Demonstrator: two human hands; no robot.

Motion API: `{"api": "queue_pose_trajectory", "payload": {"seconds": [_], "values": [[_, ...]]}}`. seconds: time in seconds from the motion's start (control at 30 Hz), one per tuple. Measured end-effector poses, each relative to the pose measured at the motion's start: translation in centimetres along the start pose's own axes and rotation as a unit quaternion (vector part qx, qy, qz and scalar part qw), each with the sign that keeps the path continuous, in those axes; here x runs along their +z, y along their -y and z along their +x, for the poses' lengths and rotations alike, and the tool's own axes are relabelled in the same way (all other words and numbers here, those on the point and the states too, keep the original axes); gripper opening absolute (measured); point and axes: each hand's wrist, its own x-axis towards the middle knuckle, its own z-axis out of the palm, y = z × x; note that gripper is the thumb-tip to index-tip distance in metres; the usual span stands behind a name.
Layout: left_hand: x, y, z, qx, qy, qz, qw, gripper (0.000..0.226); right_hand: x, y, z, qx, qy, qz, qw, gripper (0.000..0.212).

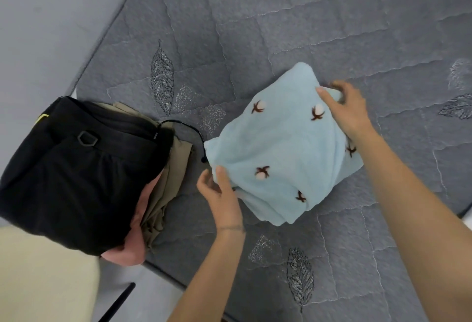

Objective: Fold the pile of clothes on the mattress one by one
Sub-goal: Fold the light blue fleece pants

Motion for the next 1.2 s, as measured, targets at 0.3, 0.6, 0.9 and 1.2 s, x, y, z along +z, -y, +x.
{"api": "queue_pose_trajectory", "payload": {"seconds": [0.3, 0.6, 0.9, 1.2], "values": [[-0.2, 3.8, -2.7, 0.011, 0.068, -0.001, 0.998, 0.052, -0.8, -2.6, -5.9, 0.056, 0.237, 0.164, 0.956, 0.072], [-2.4, -1.6, 3.5, 0.251, 0.165, 0.159, 0.941, 0.007, 3.8, -7.9, -16.2, 0.092, -0.095, 0.347, 0.929, 0.021], [-3.6, -0.1, 6.0, 0.190, 0.260, 0.274, 0.906, 0.024, 8.1, -10.0, -20.7, 0.144, -0.224, 0.320, 0.909, 0.029], [-10.4, 3.1, 1.9, 0.252, 0.240, 0.271, 0.898, 0.012, 11.9, -8.4, -28.2, 0.100, -0.247, 0.264, 0.927, 0.034]]}}
